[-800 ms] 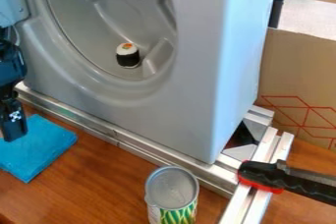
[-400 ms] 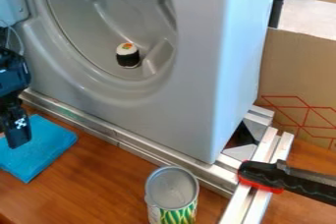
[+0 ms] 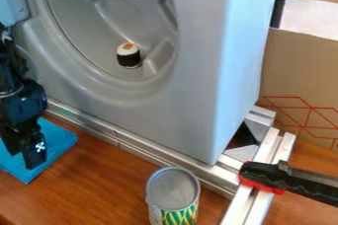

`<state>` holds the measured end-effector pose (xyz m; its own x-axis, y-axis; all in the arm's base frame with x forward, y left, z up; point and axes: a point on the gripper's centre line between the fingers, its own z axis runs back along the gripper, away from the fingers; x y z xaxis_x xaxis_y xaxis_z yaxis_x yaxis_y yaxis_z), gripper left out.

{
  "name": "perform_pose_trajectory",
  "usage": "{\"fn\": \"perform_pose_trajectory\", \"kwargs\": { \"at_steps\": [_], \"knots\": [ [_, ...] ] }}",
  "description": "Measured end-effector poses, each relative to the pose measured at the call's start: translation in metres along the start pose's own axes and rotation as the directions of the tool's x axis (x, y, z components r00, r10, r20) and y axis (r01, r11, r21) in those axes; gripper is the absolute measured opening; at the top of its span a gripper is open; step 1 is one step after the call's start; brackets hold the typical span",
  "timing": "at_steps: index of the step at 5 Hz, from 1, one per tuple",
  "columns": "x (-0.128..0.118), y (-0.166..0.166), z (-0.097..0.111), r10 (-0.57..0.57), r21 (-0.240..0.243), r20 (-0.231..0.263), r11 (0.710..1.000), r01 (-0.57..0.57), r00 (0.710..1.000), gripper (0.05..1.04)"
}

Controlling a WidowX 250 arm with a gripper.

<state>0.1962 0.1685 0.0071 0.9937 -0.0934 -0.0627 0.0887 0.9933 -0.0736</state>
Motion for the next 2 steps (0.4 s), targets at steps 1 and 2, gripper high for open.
{"fn": "perform_pose_trajectory", "kwargs": {
  "at_steps": [1, 2],
  "knots": [
    [0.0029, 0.0106, -0.0083, 0.058, 0.057, 0.013, 0.997, -0.059, 0.998, 1.000],
    [0.0032, 0.0189, -0.0072, 0.126, 0.106, 0.027, 0.986, -0.128, 0.992, 1.001]
  ]
}}
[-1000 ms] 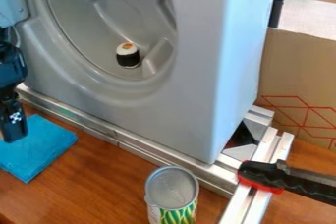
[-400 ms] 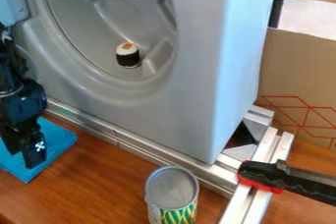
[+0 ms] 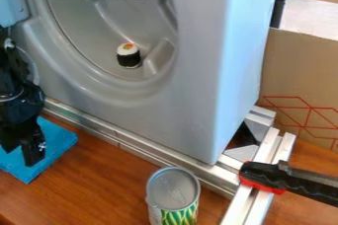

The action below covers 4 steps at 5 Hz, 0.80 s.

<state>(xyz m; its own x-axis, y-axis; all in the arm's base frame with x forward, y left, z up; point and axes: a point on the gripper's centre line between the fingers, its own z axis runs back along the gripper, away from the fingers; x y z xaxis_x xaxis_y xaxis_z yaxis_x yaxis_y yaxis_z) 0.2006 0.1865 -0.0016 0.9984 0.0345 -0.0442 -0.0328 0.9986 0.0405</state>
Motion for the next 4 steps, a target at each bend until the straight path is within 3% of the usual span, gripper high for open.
{"fn": "perform_pose_trajectory", "kwargs": {
  "at_steps": [1, 2, 3, 4],
  "knots": [
    [0.004, 0.005, 0.011, 0.016, 0.033, 0.040, 0.999, -0.018, 0.999, 1.000],
    [0.015, 0.023, 0.015, 0.067, 0.096, 0.064, 0.993, -0.073, 0.996, 1.000],
    [0.018, 0.033, 0.002, 0.108, 0.135, 0.036, 0.984, -0.112, 0.993, 1.001],
    [0.016, 0.032, -0.013, 0.118, 0.106, -0.026, 0.988, -0.114, 0.993, 1.000]
  ]
}}
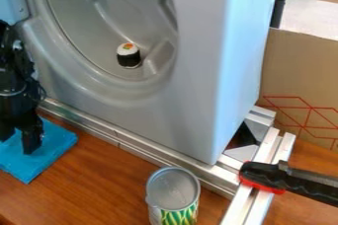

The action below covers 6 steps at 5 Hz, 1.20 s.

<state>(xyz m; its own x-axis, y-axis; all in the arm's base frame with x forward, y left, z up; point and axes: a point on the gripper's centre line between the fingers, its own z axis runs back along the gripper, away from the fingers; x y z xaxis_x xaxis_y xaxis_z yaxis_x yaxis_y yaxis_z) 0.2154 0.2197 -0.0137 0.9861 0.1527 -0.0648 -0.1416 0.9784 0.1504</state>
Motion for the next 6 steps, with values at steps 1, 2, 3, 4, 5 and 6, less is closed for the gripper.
{"fn": "perform_pose_trajectory", "kwargs": {
  "at_steps": [1, 2, 3, 4, 5, 6],
  "knots": [
    [-0.006, -0.007, -0.005, -0.037, -0.022, -0.010, 0.999, 0.036, 0.999, 1.000],
    [-0.012, -0.016, -0.012, -0.088, -0.011, -0.005, 0.996, 0.088, 0.996, 1.001],
    [-0.018, -0.031, -0.014, -0.112, -0.063, 0.018, 0.992, 0.113, 0.994, 1.001],
    [-0.048, -0.083, -0.010, -0.226, -0.148, -0.005, 0.963, 0.223, 0.974, 1.000],
    [-0.079, -0.130, -0.001, -0.365, -0.254, -0.009, 0.901, 0.351, 0.931, 1.000],
    [-0.082, -0.162, -0.004, -0.408, -0.247, 0.023, 0.882, 0.400, 0.913, 1.000]
  ]
}}
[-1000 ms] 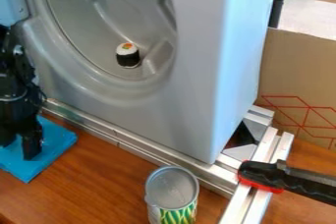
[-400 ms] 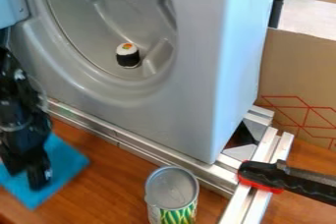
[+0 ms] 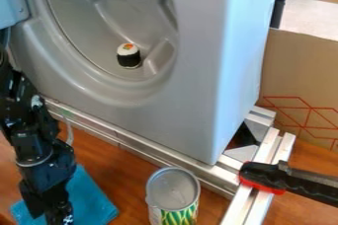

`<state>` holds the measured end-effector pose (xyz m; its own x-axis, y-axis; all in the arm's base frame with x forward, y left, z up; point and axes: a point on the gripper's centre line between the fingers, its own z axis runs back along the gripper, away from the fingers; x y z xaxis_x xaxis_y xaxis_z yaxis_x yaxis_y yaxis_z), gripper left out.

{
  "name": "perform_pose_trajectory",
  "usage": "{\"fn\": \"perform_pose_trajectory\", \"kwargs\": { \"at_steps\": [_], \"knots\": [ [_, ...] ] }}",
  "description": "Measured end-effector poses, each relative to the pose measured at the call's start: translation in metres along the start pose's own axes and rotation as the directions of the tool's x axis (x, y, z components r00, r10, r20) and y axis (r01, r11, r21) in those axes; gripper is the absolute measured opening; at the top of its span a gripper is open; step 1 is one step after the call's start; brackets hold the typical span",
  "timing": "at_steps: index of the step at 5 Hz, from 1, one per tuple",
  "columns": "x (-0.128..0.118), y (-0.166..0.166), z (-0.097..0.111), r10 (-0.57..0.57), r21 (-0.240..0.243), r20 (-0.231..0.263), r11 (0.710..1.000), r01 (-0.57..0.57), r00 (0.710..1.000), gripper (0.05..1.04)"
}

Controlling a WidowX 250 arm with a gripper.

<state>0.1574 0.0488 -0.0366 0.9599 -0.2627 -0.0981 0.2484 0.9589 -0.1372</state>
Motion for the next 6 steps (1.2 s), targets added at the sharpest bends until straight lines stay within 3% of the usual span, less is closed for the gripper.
{"fn": "perform_pose_trajectory", "kwargs": {
  "at_steps": [1, 2, 3, 4, 5, 6],
  "knots": [
    [0.004, -0.006, -0.003, 0.001, 0.013, 0.011, 1.000, -0.002, 1.000, 1.000],
    [-0.004, -0.019, 0.005, 0.020, -0.039, 0.012, 0.999, -0.020, 1.000, 1.000],
    [0.006, -0.008, 0.048, 0.051, -0.026, 0.158, 0.999, -0.047, 0.986, 1.000],
    [0.004, -0.008, 0.074, 0.054, -0.031, 0.215, 0.998, -0.049, 0.975, 1.000],
    [0.000, -0.004, 0.085, 0.053, 0.003, 0.218, 0.999, -0.055, 0.975, 1.000],
    [-0.006, 0.005, 0.096, 0.068, 0.070, 0.190, 0.994, -0.082, 0.980, 1.000]
  ]
}}
